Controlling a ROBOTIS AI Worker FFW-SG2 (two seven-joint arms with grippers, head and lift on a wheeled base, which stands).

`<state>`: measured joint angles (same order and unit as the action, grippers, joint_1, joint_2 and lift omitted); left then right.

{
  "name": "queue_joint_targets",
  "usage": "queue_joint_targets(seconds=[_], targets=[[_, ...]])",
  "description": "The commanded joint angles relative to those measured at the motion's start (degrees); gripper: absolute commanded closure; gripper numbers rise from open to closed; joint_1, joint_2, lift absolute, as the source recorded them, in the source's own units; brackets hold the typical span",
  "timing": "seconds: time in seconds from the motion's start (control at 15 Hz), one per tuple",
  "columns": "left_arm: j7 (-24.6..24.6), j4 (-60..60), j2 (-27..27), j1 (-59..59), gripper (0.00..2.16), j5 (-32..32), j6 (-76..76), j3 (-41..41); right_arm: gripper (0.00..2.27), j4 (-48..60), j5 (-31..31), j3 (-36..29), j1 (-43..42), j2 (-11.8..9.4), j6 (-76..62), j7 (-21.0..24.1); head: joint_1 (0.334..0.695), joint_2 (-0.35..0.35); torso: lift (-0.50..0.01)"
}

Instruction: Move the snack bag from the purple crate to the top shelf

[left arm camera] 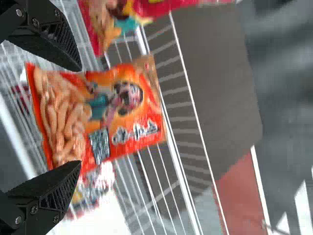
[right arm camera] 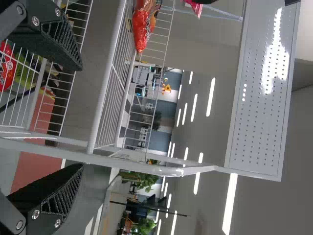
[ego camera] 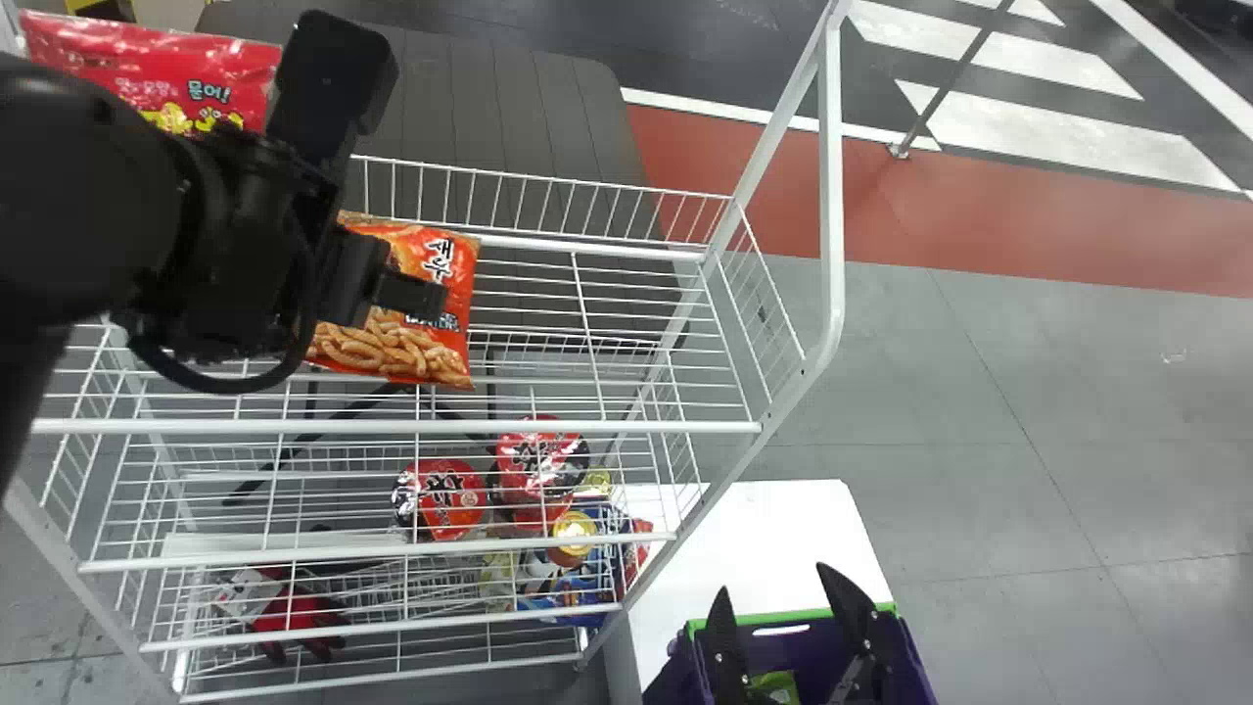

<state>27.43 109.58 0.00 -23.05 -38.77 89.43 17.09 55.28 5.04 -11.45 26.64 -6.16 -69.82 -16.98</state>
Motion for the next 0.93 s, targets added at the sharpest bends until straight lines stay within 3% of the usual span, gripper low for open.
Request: queue_joint_targets(seconds=[0.0, 0.47, 0.87], targets=[[0.2, -1.4, -0.1, -0.7, 0.16, -1.5, 0.6, -0.4, 0.12, -0.1, -0.4, 0.7, -0.1, 0.0, 0.0, 0.2, 0.695, -0.350, 0.001], [1.1, -15.4, -0.1, -5.3, 0.17, -0.3, -7.6, 3.6, 0.12, -1.1, -1.7, 2.4, -0.1, 0.0, -3.5, 1.3, 0.695, -0.350, 0.001], [1.6, -17.7, -0.1, -5.6, 0.19, -0.3, -12.7, 3.6, 0.12, -1.4, -1.9, 2.9, -0.1, 0.0, -4.2, 1.4, 0.695, -0.350, 0.001]])
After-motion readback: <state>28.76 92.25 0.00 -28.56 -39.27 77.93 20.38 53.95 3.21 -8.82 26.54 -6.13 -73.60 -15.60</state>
